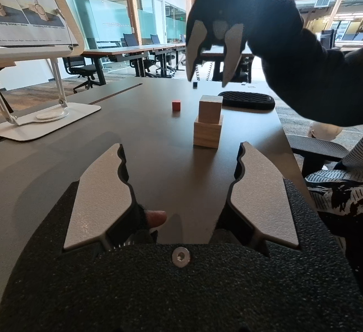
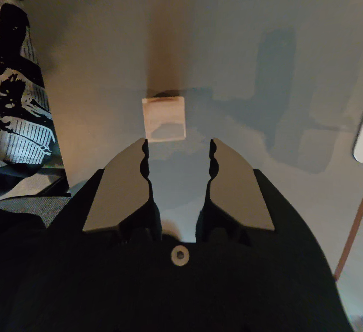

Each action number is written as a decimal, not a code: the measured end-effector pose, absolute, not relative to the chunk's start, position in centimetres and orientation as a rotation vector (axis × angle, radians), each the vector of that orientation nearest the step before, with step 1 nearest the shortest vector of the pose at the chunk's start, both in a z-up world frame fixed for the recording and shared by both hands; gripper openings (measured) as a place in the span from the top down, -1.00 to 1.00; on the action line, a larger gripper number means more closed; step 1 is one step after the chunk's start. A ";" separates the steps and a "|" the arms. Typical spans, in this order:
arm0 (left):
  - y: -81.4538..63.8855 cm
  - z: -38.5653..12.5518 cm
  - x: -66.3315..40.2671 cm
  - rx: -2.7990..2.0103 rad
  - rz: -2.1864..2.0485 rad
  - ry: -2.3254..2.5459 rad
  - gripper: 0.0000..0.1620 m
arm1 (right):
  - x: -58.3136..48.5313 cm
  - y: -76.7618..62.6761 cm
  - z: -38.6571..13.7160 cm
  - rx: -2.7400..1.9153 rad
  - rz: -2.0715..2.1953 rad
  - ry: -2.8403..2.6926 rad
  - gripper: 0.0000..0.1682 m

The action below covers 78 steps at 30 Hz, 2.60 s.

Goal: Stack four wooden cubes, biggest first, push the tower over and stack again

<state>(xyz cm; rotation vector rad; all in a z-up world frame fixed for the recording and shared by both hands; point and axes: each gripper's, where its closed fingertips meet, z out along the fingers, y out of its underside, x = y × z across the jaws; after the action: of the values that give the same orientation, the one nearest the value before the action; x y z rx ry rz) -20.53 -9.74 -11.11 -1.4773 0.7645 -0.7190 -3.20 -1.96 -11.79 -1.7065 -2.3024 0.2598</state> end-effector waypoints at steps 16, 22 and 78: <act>-9.8 -11.2 -20.5 -1.480 -0.725 0.769 -0.32 | 6.3 10.2 -13.2 -2.231 0.205 -1.675 0.19; -9.8 -11.2 -20.5 -1.481 -0.729 0.767 -0.32 | 6.1 12.2 -16.6 -2.427 0.230 -1.399 0.23; -10.0 -11.2 -20.4 -1.476 -0.737 0.780 -0.32 | -4.6 -5.0 -10.4 -1.672 0.246 -2.501 0.68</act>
<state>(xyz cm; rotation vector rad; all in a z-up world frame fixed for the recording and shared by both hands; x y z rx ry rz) -20.36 -9.95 -11.19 -1.4764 0.7799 -0.7366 -4.56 -5.01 -10.42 -1.6723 -2.5006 0.2464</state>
